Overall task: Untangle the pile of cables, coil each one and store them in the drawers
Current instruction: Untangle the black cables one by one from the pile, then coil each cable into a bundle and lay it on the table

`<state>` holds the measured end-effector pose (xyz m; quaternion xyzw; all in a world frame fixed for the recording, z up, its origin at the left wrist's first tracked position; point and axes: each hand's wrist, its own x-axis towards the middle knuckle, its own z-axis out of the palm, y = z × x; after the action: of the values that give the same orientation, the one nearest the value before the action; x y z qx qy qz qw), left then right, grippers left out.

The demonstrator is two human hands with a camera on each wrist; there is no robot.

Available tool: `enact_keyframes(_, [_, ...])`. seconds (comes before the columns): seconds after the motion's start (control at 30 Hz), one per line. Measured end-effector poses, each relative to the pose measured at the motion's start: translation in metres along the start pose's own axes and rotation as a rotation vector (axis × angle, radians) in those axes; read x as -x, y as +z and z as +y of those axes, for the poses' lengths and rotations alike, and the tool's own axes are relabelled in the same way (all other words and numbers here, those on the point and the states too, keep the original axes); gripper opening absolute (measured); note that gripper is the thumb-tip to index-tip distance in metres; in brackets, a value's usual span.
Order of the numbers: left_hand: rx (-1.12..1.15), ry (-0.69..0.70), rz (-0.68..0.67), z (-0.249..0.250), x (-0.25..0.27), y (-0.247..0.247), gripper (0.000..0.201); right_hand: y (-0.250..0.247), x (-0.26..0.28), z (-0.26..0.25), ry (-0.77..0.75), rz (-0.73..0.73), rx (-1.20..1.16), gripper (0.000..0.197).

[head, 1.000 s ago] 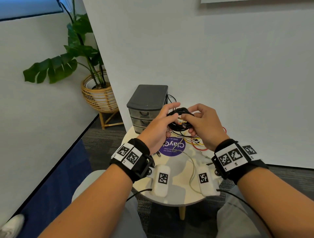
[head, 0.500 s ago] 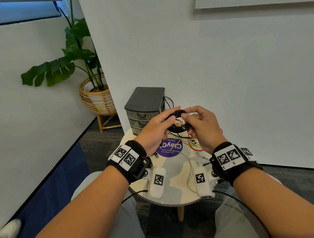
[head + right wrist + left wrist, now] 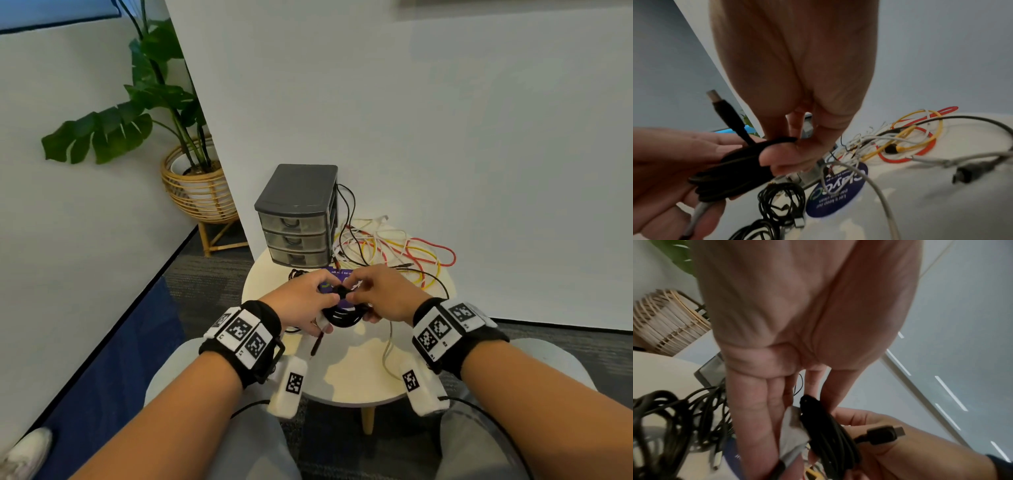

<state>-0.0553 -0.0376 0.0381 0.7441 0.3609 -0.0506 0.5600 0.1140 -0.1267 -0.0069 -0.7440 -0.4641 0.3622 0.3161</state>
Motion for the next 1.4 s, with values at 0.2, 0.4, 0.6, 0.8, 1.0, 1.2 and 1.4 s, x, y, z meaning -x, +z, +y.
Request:
enact_keyframes(0.2, [-0.192, -0.071, 0.037, -0.015, -0.022, 0.005, 0.029, 0.02, -0.009, 0.006, -0.08, 0.068, 0.392, 0.021])
enact_keyframes(0.4, [-0.703, 0.034, 0.186, -0.025, -0.043, 0.011, 0.029, 0.028, -0.013, 0.002, -0.104, 0.03, 0.512, 0.023])
enact_keyframes(0.6, [-0.822, 0.016, 0.216, -0.028, -0.053, 0.014, 0.028, 0.025, -0.012, -0.004, -0.114, 0.039, 0.465, 0.019])
enact_keyframes(0.8, [-0.825, 0.049, 0.224, -0.027, -0.051, 0.009, 0.028, -0.011, -0.003, -0.003, -0.074, 0.315, 0.295, 0.01])
enact_keyframes(1.0, [-0.758, 0.06, 0.22, -0.012, -0.053, 0.008, 0.031, -0.022, 0.004, 0.008, 0.178, -0.047, 0.511, 0.021])
enact_keyframes(1.2, [-0.653, 0.253, 0.194, 0.01, -0.048, -0.002, 0.047, -0.036, 0.015, -0.014, -0.018, -0.021, 0.218, 0.02])
enact_keyframes(1.4, [-0.534, 0.495, 0.242, 0.051, -0.038, -0.02, 0.011, -0.084, 0.034, -0.078, -0.217, 0.099, -0.073, 0.021])
